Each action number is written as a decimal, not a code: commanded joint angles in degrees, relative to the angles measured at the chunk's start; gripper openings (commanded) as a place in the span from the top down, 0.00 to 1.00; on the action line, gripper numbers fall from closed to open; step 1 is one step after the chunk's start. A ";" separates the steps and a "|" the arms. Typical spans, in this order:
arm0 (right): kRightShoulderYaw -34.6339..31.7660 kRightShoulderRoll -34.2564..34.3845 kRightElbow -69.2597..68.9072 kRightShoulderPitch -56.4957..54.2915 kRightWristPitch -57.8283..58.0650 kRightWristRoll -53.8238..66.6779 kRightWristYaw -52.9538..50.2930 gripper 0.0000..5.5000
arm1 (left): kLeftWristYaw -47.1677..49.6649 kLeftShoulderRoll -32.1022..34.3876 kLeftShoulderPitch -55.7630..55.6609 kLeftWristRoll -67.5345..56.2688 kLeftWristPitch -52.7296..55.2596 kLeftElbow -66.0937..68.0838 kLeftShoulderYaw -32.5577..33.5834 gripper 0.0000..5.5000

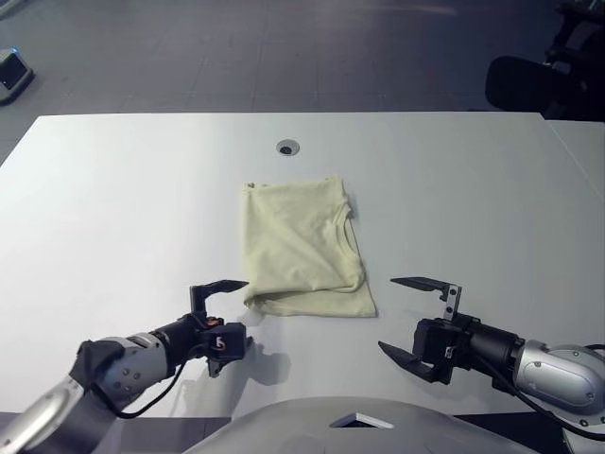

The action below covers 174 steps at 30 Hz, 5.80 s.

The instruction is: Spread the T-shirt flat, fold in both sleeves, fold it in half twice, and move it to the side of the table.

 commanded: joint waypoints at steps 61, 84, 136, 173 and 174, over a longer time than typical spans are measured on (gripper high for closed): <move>17.27 -10.41 21.50 -16.24 -7.01 4.01 14.25 0.99 | -32.04 8.54 -7.54 -15.13 -12.92 13.55 -8.73 0.97; 12.36 -6.76 36.84 -55.09 37.76 52.93 27.52 0.99 | -59.01 2.18 -54.67 -62.42 33.94 29.25 -4.75 0.97; 17.89 23.58 81.44 -67.17 -6.29 16.87 6.98 0.39 | -30.68 -17.14 -50.70 -35.05 9.15 39.59 -4.80 0.28; 13.38 12.31 39.15 -56.15 12.06 25.09 3.98 0.02 | -25.10 -24.29 -81.61 -16.79 -28.46 83.70 -3.91 0.02; 12.10 15.08 39.73 -57.28 14.18 26.73 1.14 0.02 | -24.17 -23.41 -81.43 -17.03 -27.17 82.71 -2.51 0.02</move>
